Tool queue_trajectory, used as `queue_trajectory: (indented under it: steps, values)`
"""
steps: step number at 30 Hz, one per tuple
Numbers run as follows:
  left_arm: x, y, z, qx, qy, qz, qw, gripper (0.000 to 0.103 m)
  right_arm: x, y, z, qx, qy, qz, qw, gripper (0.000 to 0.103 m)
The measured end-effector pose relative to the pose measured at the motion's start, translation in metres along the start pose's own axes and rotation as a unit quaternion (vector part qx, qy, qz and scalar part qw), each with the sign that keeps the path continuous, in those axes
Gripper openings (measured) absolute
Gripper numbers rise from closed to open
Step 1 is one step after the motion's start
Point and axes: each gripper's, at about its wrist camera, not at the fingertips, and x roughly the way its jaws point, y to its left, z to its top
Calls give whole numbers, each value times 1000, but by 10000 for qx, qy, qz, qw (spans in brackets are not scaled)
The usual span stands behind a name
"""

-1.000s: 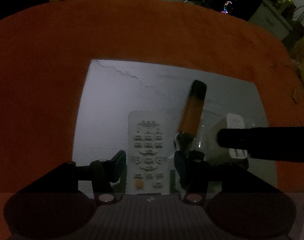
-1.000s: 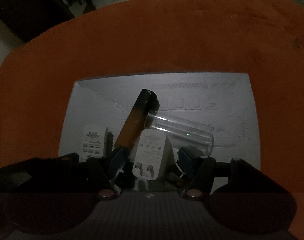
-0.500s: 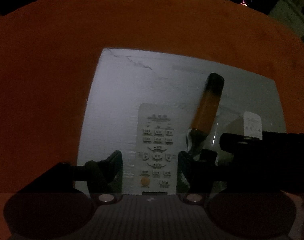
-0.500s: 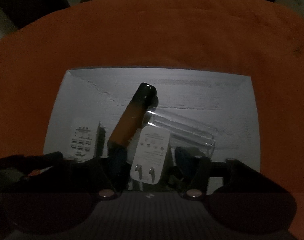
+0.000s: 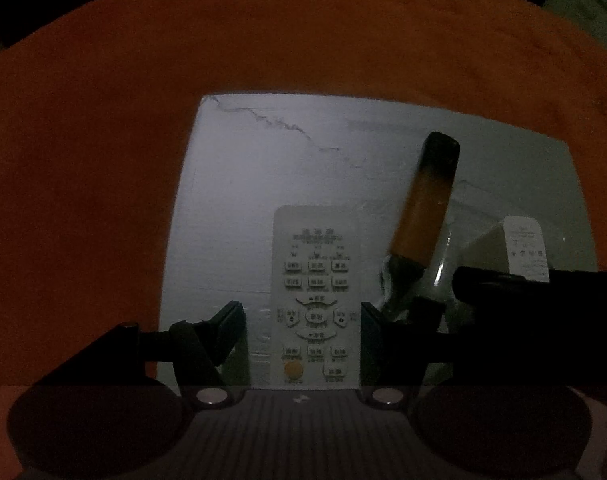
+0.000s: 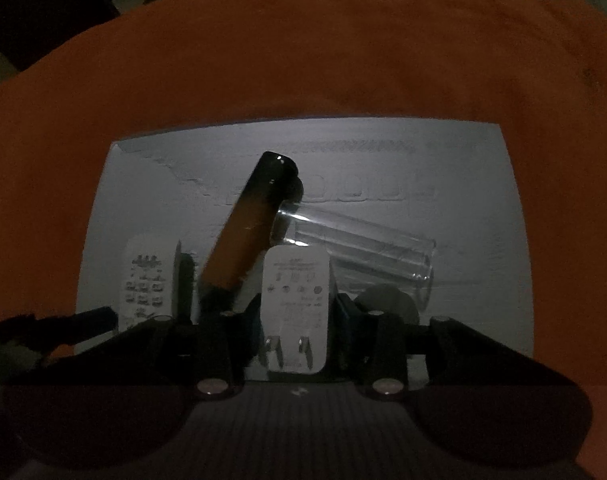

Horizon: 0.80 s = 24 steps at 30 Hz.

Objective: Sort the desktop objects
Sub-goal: 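Lift the remote with the left gripper while the right gripper lifts the charger toward the box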

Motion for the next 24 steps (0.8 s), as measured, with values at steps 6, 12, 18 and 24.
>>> queue_trajectory:
  steps: [6,12,18,24]
  values:
    - [-2,-3,0,105,-48,28,9999,49,6,4,-1,93,-166,-120,9997,35]
    - [-8,1,-9,113,-233,-335,9991,41,-1,4,-4,140,-155,-116,9997,32]
    - [-19,15,-10,-210,-279,-631,9974,41,-8,0,-4,242,-246,-37,9994,32]
    - [-36,26,-7,-369,-430,-788,9953,41,-19,1,-1,225,-325,159,9991,32]
